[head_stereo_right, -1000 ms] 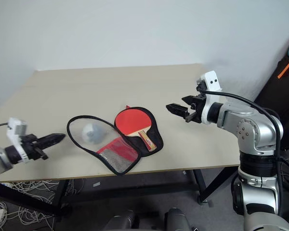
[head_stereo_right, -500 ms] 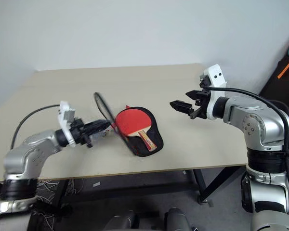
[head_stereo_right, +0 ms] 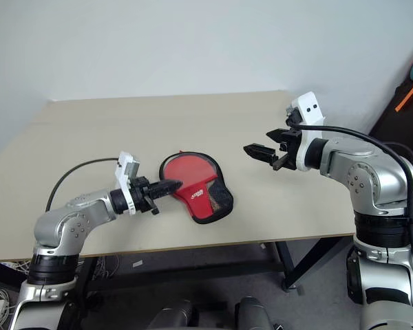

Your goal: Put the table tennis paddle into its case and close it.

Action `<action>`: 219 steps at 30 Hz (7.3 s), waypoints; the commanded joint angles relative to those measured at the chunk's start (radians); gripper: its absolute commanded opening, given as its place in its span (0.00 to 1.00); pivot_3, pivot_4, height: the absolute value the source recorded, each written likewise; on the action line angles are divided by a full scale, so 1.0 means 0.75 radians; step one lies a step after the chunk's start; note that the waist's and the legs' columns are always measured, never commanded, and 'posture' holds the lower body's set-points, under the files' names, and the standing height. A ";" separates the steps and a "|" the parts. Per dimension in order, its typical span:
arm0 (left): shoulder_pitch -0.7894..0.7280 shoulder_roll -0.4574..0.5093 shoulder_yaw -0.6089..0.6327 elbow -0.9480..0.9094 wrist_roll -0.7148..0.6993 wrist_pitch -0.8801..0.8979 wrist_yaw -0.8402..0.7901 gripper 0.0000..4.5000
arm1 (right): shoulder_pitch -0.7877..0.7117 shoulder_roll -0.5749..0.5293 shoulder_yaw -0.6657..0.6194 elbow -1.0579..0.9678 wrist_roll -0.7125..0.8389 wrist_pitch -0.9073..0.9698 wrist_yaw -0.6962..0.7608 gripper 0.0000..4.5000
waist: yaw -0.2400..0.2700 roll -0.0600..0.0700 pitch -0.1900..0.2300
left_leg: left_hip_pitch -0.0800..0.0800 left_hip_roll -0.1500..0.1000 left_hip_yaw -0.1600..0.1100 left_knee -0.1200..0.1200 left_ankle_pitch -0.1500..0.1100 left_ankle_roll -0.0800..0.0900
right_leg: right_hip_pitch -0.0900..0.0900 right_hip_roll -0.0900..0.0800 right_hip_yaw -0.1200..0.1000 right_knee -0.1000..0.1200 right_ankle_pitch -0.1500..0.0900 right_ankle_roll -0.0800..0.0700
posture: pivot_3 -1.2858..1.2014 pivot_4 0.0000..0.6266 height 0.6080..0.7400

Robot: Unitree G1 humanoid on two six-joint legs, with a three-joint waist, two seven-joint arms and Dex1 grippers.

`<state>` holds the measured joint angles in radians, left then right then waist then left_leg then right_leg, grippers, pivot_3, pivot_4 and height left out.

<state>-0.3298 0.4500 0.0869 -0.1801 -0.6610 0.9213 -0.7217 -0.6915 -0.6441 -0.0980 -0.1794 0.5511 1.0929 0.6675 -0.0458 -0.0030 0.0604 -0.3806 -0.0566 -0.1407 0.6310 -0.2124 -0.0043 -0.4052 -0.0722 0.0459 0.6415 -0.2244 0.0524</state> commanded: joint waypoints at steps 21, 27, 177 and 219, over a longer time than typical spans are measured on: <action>0.250 -0.179 0.137 -0.137 -0.353 0.402 0.358 0.86 | 0.021 0.052 -0.033 -0.120 0.073 0.029 -0.077 1.00 | 0.001 0.000 0.000 | 0.000 -0.001 0.000 0.000 0.000 0.000 | 0.001 -0.001 0.000 0.000 0.000 -0.001 | 0.52 0.00 0.99; 0.217 -0.253 0.193 -0.098 -0.411 0.456 0.460 0.86 | 0.026 0.072 -0.042 -0.138 0.092 0.043 -0.109 1.00 | 0.000 0.000 0.000 | 0.001 -0.001 0.000 0.000 0.000 0.000 | 0.001 0.000 0.000 0.000 0.000 -0.001 | 0.52 0.00 0.99; -0.505 0.464 -0.028 0.446 -0.210 -0.126 -0.271 1.00 | -0.009 0.472 0.215 -0.068 0.074 -0.047 -0.362 0.51 | -0.008 0.005 0.008 | -0.008 0.000 0.000 -0.004 -0.001 -0.002 | -0.011 0.000 0.000 -0.003 0.000 -0.001 | 0.52 0.00 0.99; -0.257 -0.002 0.118 0.981 0.198 -0.498 -0.178 1.00 | 0.190 0.799 0.617 0.526 -0.468 -0.478 -0.222 0.01 | -0.009 0.000 0.005 | 0.003 0.001 -0.007 -0.004 0.003 -0.007 | -0.001 0.004 -0.003 0.001 0.004 -0.005 | 0.52 0.00 0.99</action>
<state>-0.5193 0.4492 0.1728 0.5941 -0.5218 0.5410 -0.8579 -0.5565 -0.0485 0.3527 0.2232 0.2110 0.7187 0.4911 -0.0522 -0.0030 0.0641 -0.3783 -0.0562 -0.1463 0.6278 -0.2099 -0.0097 -0.4061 -0.0695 0.0437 0.6420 -0.2214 0.0485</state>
